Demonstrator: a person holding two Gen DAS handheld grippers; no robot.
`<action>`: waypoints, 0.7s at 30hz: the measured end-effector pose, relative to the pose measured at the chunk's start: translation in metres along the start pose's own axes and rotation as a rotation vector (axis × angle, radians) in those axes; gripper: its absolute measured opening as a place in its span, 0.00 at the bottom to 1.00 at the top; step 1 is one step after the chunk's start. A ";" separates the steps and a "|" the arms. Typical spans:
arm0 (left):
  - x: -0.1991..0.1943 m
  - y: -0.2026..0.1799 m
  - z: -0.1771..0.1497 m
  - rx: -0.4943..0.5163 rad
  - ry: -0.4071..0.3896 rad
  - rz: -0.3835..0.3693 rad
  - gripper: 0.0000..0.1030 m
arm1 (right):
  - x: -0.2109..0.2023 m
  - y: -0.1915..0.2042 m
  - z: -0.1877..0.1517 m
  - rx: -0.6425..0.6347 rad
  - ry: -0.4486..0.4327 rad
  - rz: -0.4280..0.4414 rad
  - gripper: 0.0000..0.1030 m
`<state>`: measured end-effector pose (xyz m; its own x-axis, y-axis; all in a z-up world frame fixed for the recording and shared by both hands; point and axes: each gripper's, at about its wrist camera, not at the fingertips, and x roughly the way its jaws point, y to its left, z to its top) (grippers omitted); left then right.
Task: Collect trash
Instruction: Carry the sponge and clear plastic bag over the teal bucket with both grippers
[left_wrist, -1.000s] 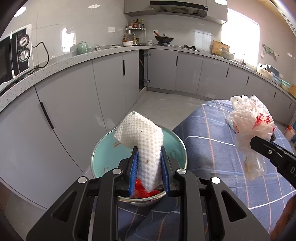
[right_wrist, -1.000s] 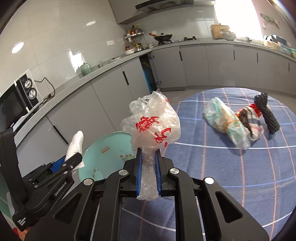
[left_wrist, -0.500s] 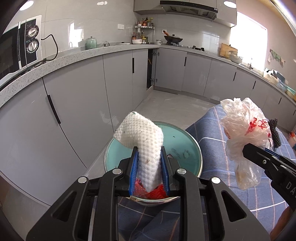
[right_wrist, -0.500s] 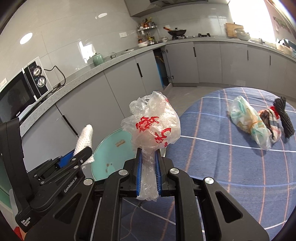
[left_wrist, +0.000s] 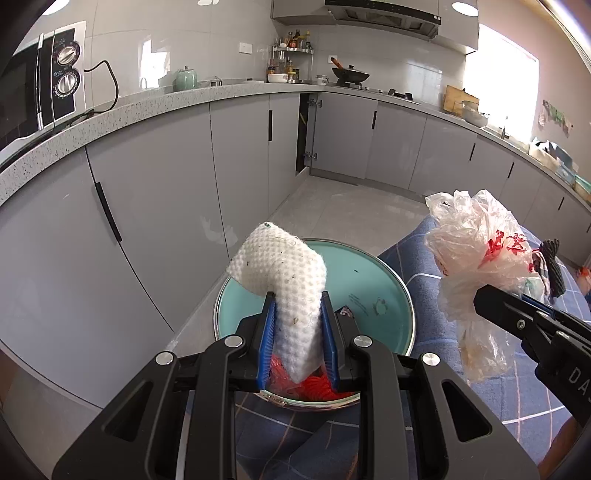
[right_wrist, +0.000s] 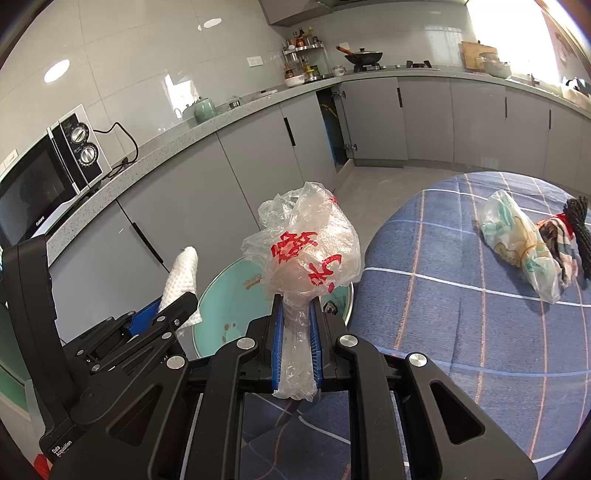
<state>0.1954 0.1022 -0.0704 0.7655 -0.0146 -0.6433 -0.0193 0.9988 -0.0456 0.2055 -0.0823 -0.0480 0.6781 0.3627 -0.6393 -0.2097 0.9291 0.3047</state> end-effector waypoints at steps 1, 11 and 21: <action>0.000 0.000 0.000 -0.001 0.001 -0.001 0.23 | 0.002 0.001 0.000 0.003 0.005 0.005 0.14; 0.012 0.006 0.003 -0.010 0.022 -0.008 0.23 | 0.020 0.005 0.003 -0.005 0.036 0.005 0.14; 0.022 0.013 0.004 -0.021 0.041 0.003 0.23 | 0.038 0.004 0.002 0.012 0.070 -0.003 0.14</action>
<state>0.2146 0.1150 -0.0827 0.7387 -0.0138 -0.6739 -0.0354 0.9976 -0.0592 0.2319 -0.0646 -0.0693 0.6280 0.3648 -0.6875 -0.1995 0.9293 0.3108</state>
